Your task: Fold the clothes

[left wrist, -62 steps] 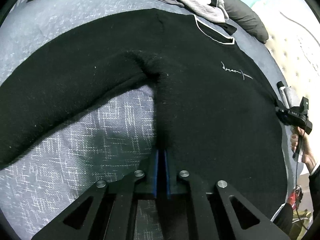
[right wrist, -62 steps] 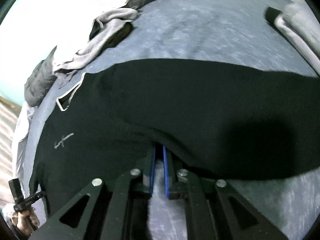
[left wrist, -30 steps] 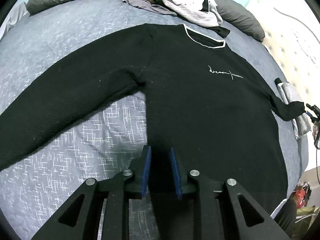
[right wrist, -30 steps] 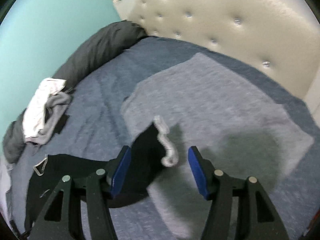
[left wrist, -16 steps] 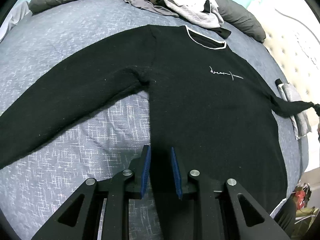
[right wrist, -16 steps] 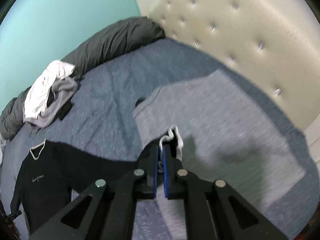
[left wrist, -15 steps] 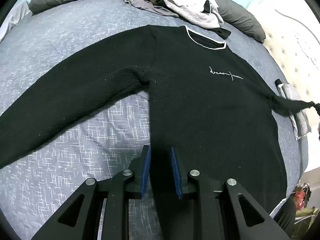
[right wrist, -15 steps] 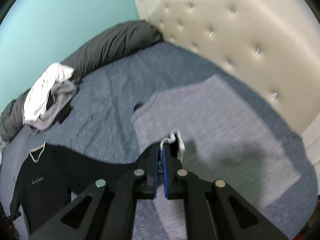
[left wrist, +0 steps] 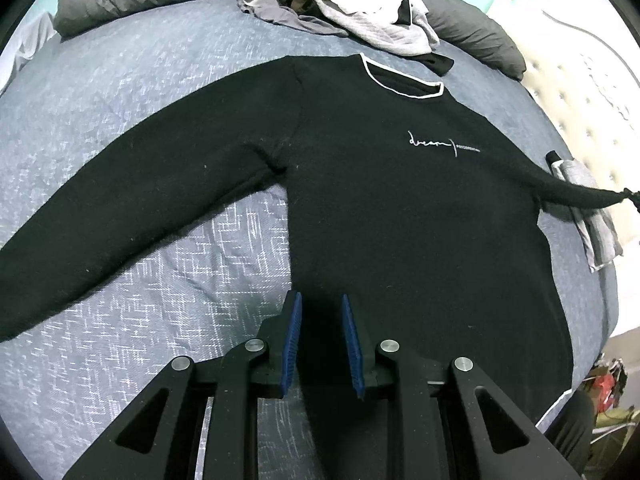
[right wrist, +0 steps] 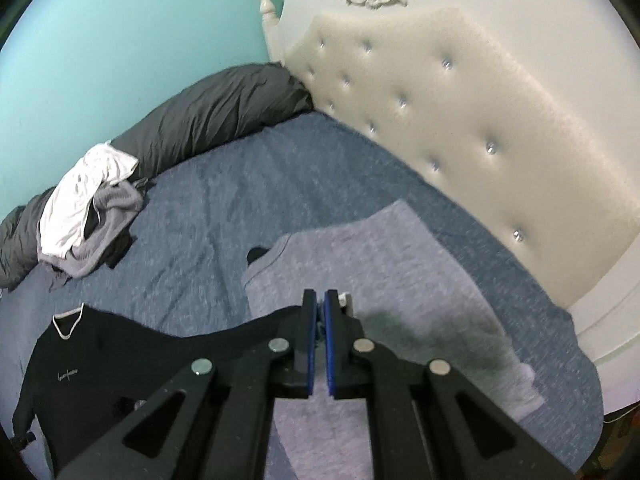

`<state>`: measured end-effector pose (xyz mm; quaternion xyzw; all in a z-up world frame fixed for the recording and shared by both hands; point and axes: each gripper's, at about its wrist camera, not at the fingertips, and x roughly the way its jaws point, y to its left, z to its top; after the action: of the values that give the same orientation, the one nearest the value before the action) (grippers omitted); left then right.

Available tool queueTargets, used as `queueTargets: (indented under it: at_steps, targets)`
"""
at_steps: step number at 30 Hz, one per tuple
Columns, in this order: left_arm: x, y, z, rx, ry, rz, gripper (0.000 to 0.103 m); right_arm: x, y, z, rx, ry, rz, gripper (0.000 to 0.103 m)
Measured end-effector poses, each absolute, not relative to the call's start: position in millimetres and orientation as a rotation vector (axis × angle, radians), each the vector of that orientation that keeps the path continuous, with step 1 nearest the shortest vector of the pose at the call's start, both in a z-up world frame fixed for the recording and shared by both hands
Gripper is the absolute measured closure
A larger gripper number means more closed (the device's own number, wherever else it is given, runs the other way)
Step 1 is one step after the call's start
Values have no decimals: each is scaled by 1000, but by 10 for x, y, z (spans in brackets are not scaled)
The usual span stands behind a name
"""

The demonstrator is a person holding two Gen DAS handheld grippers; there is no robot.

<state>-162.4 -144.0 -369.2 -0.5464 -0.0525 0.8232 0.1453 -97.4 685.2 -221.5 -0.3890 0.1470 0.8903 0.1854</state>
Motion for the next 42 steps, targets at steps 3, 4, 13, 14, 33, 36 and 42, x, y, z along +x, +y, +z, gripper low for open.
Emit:
queueTargets:
  at_steps: [3,4,13,14,33,36,42]
  targets:
    - [-1595,-1444,-3651,-1568,-163,2374,80,-1012,6727,-2211,-1105,424,2541,100]
    - [-1583,-1446,-3638,-1566,-169,2374,80,-1022,6677,-2190,-1100,425,2553,100]
    - [-1358,-1516,-3481,-1537,-232,2390,75,-1343,5389,-1546,-1065,341,2887,100]
    - [-1329,-1527,-3455,-1533,-239,2393,75,-1375,5156,-1473,-1070,323,2939,100]
    - [-818,-1704,-3136,-1475,-277,2396,69,-1108,1313,-2383,-1815,21,3336,100]
    - [-764,-1751,-3172,-1489,-277,2384,65,-1062,1119,-2771,-1940,11,3275,100]
    - [-726,-1716,-3324,-1524,-282,2351,65,-969,731,-3546,-2183,-11,3137,97]
